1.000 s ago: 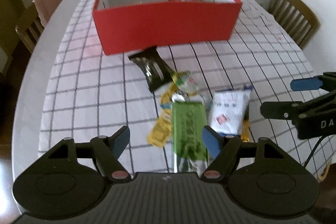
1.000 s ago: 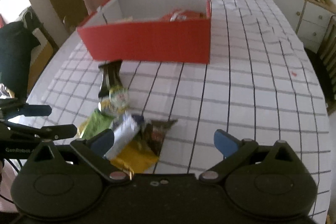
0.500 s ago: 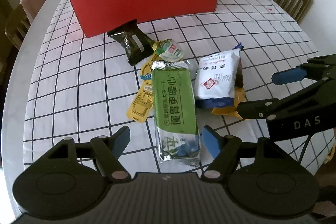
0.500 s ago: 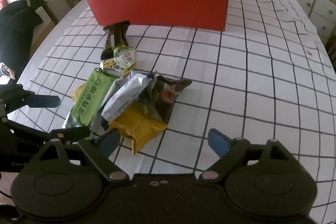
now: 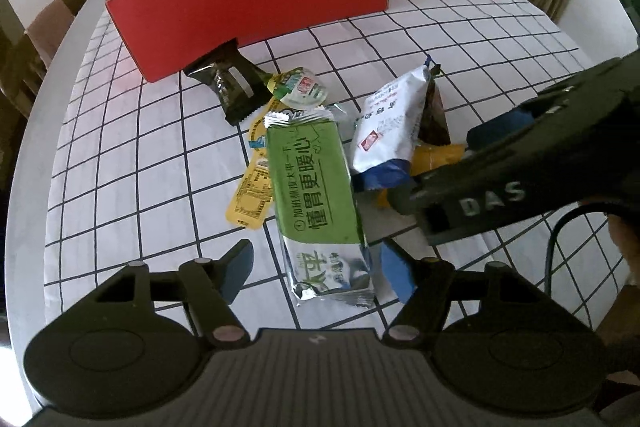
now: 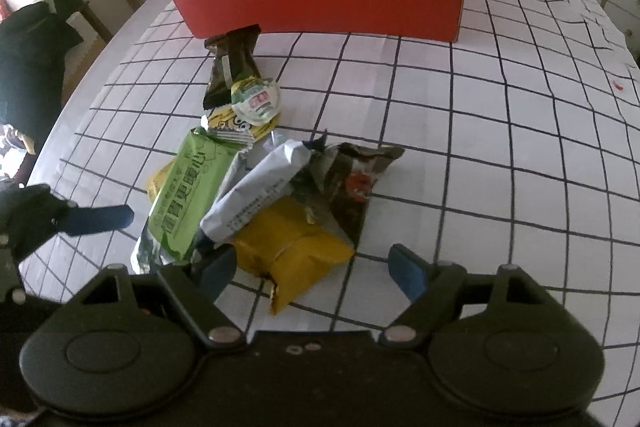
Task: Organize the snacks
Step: 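Grasp the green biscuit packet with left tool while right tool grasps yellow bag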
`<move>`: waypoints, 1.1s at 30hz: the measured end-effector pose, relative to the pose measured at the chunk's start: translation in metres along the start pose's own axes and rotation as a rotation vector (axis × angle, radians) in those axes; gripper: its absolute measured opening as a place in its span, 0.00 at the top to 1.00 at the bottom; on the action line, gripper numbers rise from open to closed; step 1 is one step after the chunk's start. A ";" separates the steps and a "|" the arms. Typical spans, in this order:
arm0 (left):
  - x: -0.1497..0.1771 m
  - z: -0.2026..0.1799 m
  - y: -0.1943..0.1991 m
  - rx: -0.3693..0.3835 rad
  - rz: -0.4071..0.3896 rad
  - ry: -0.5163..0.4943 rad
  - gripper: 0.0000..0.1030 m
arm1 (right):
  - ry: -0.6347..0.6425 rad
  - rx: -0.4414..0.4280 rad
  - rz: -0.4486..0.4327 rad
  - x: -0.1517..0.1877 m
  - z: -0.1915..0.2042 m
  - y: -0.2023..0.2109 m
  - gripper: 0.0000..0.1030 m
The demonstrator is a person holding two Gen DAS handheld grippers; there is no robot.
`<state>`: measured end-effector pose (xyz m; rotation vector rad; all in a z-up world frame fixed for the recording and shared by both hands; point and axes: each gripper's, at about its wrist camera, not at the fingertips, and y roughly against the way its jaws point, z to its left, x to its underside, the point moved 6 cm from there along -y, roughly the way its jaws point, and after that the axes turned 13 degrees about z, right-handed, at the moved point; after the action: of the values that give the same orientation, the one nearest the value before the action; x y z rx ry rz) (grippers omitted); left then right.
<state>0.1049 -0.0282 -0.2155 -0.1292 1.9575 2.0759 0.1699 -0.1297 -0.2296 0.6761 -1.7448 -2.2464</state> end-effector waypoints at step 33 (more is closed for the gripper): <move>-0.008 0.012 0.000 0.048 0.015 0.108 0.58 | -0.032 -0.005 -0.074 0.018 -0.021 0.018 0.72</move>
<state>0.1144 -0.0178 -0.2128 -0.2211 2.0757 2.0694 0.1629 -0.1605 -0.2202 0.7192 -1.7560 -2.3211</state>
